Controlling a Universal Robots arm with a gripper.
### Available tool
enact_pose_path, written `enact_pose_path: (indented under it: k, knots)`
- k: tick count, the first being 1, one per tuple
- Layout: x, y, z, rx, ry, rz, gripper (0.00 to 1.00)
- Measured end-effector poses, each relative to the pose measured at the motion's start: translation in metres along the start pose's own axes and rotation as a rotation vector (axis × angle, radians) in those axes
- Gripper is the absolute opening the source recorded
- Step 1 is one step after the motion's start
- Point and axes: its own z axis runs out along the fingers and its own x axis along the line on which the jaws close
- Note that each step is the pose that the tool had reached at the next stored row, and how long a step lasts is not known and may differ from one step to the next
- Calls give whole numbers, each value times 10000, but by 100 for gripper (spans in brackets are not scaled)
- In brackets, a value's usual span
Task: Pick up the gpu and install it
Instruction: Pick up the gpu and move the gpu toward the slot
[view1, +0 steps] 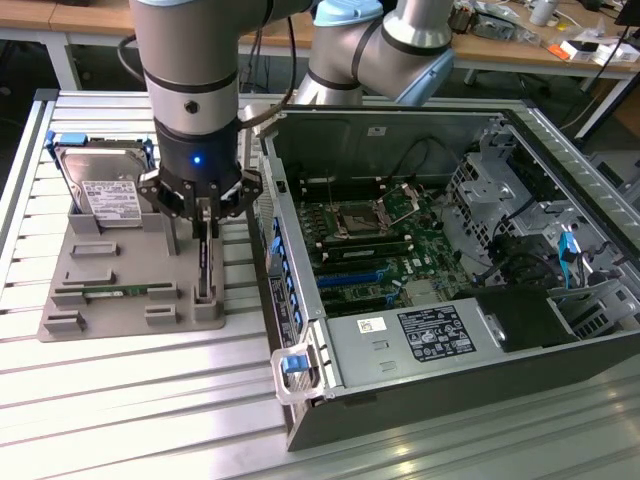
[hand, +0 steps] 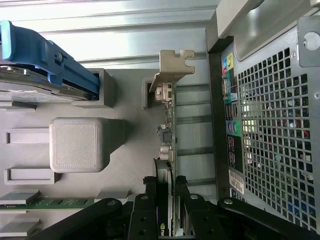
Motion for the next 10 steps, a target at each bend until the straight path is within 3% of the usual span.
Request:
enact_pose_path:
  k: [10]
  knots:
    - [-5, 9, -193, -1, 0, 0, 26]
